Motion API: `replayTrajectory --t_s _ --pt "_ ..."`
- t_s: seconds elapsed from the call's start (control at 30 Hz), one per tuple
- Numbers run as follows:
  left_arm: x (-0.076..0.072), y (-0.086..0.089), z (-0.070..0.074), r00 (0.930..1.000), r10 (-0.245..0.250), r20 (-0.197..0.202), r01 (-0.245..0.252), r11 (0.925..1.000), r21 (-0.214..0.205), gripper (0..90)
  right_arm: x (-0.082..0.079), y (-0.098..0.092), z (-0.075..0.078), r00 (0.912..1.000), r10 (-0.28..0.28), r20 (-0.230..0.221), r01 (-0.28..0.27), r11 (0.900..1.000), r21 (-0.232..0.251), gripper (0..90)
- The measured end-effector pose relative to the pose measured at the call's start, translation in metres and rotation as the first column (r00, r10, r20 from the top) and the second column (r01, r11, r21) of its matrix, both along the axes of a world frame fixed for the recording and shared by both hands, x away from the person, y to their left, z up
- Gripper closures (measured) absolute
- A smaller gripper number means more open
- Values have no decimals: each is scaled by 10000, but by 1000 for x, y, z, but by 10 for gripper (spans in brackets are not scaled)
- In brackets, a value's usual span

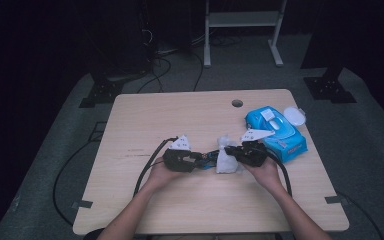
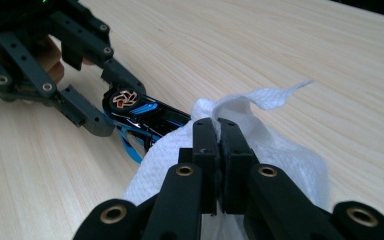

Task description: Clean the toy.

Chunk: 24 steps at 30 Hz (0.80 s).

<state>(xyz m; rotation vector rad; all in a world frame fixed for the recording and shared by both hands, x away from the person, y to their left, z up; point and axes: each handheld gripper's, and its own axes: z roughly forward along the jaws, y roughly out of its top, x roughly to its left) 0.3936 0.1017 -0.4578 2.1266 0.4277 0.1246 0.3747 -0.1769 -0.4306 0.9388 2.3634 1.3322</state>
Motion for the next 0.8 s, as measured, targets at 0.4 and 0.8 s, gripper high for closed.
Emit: replayTrajectory --t_s 0.4,0.8 --pt "0 -3 -4 9982 176 -578 -183 9998 -119 462 -22 -2 -3 9953 429 871 -398 9985 -377 872" --pt "-3 -9 -7 9980 61 -624 -50 9998 182 408 -39 -2 -3 9907 922 1000 -853 9938 -715 875"
